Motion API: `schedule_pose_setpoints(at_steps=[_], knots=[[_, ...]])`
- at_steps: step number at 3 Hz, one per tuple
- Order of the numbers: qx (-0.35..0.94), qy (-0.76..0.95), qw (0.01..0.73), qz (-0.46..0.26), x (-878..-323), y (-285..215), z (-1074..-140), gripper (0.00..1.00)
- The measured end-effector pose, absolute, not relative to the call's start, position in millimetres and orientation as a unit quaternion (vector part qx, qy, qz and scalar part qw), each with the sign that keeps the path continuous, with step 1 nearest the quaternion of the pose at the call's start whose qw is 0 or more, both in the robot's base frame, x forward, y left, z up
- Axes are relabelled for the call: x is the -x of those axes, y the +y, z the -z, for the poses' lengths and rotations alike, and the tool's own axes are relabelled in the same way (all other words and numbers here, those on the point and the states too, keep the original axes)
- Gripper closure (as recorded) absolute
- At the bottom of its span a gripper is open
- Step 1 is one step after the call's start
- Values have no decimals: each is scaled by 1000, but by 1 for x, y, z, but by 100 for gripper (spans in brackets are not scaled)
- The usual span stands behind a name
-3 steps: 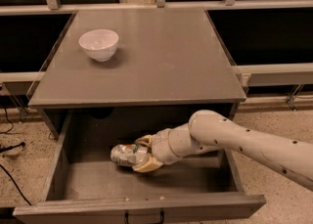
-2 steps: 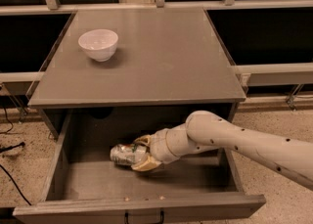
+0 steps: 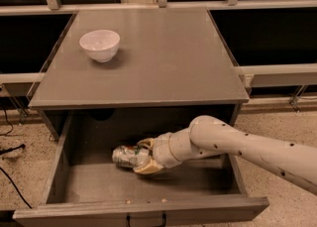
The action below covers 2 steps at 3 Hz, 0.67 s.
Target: Place 7up can into top drawer
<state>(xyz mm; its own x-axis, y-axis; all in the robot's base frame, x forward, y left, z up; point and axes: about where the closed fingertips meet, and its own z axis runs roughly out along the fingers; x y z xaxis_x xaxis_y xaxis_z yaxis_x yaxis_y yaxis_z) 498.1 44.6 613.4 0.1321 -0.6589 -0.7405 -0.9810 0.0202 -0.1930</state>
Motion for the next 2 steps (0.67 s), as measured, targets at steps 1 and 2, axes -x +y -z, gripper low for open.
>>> schedule_pose_setpoints(at_steps=[1, 2], knots=[[663, 619, 357, -226, -498, 45, -613, 73], [663, 619, 357, -226, -498, 45, -613, 50]])
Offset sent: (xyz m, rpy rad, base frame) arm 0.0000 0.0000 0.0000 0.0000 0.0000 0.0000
